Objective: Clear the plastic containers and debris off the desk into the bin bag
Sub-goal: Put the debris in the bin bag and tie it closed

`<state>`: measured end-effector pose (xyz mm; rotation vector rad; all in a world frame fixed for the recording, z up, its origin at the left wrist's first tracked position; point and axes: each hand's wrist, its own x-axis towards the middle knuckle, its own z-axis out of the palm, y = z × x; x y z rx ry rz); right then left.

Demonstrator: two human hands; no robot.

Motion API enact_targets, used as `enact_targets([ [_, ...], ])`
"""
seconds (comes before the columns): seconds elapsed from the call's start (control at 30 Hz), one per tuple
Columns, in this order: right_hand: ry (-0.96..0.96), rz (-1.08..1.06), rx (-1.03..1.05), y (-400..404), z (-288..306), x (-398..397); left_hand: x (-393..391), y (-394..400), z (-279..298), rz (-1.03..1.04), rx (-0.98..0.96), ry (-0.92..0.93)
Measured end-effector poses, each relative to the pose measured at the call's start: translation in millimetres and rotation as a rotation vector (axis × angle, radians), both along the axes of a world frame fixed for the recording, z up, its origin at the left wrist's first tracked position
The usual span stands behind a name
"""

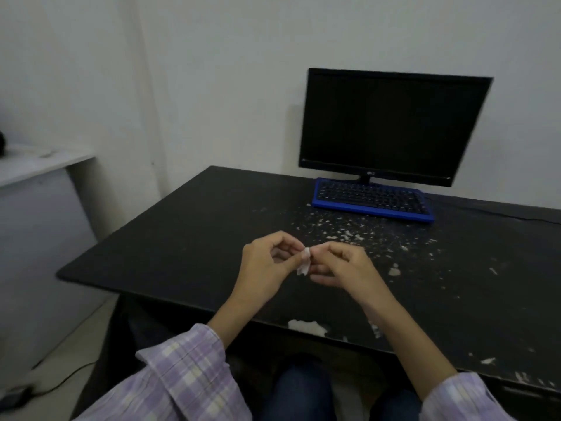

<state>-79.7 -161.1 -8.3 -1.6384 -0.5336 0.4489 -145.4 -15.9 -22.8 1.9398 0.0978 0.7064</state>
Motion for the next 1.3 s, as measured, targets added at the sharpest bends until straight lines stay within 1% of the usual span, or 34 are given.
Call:
enact_targets([
  [0.13, -0.014, 0.108, 0.013, 40, 2, -36, -53, 33, 0, 0.068, -0.001, -0.018],
  [0.27, -0.090, 0.238, -0.041, 77, -10, -71, -107, 70, -11, 0.130, -0.062, 0.033],
  [0.33, -0.104, 0.317, -0.073, 91, -22, -89, -131, 87, -22, 0.164, -0.127, 0.054],
  [0.43, -0.086, 0.414, -0.154, 111, -46, -110, -152, 114, -53, 0.321, -0.204, 0.130],
  [0.47, -0.084, 0.434, -0.191, 115, -55, -114, -154, 121, -67, 0.391, -0.194, 0.172],
  [0.5, -0.088, 0.446, -0.225, 118, -64, -116, -154, 125, -81, 0.459, -0.143, 0.224],
  [0.57, -0.088, 0.460, -0.289, 128, -87, -117, -153, 134, -112, 0.583, 0.040, 0.363],
  [0.6, -0.081, 0.452, -0.319, 131, -98, -114, -150, 136, -124, 0.606, 0.141, 0.426],
  [0.63, -0.066, 0.434, -0.348, 134, -110, -110, -145, 136, -136, 0.582, 0.248, 0.473],
  [0.7, -0.032, 0.390, -0.397, 141, -131, -98, -134, 138, -154, 0.435, 0.487, 0.567],
  [0.8, 0.031, 0.324, -0.468, 151, -158, -78, -115, 138, -169, 0.244, 0.818, 0.799],
  [0.87, 0.068, 0.283, -0.494, 159, -172, -66, -108, 139, -172, 0.191, 0.957, 0.939],
  [0.97, 0.080, 0.276, -0.522, 175, -186, -57, -111, 144, -170, 0.167, 1.041, 1.034],
  [1.0, 0.093, 0.283, -0.518, 182, -190, -56, -117, 147, -170, 0.177, 1.029, 1.046],
  [1.07, 0.117, 0.294, -0.490, 196, -196, -57, -132, 152, -170, 0.229, 0.962, 1.008],
  [1.13, 0.109, 0.314, -0.478, 211, -199, -64, -151, 159, -173, 0.317, 0.850, 0.882],
  [1.2, 0.076, 0.331, -0.487, 223, -202, -73, -171, 165, -176, 0.399, 0.679, 0.743],
  [1.23, 0.054, 0.336, -0.490, 229, -204, -77, -180, 168, -178, 0.441, 0.589, 0.697],
  [1.3, 0.021, 0.343, -0.482, 241, -208, -87, -193, 173, -179, 0.515, 0.486, 0.619],
])
